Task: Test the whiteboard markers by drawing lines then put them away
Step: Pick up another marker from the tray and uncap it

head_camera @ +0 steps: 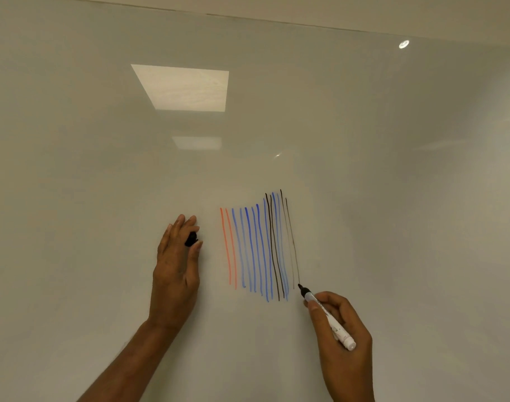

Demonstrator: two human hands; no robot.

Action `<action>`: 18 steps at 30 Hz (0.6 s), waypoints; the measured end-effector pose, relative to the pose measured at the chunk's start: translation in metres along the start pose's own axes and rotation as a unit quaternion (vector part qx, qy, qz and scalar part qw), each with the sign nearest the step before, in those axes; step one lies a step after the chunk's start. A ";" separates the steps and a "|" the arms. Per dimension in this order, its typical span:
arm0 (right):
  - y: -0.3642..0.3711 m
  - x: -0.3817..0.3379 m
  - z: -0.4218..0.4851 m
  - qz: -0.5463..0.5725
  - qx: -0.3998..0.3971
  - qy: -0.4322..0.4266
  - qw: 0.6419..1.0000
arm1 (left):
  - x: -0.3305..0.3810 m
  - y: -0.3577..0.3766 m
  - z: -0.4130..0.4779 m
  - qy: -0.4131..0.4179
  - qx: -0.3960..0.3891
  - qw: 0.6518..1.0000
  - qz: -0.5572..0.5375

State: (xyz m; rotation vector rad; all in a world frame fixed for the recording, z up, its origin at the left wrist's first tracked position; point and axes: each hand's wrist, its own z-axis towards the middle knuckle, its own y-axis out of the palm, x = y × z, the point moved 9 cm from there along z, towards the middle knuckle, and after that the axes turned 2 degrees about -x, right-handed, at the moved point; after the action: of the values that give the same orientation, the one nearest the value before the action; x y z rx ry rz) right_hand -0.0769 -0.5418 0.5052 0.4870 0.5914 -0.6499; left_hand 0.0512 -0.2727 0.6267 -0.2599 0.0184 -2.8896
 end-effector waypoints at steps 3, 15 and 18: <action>0.009 -0.028 -0.012 0.040 -0.013 0.008 0.999 | 0.011 -0.018 -0.023 -0.104 0.049 0.988 -0.106; 0.097 -0.070 -0.093 0.133 -0.230 0.084 0.960 | 0.013 -0.026 -0.111 -0.456 0.043 0.740 -0.492; 0.111 -0.068 -0.104 0.131 -0.236 0.101 0.958 | 0.017 -0.031 -0.124 -0.478 0.031 0.716 -0.508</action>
State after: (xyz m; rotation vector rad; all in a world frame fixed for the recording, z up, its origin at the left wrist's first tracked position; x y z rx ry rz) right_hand -0.0820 -0.3752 0.4992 0.1752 0.8316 -0.1922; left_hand 0.0058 -0.2475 0.5088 -2.3425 -0.5620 -3.1780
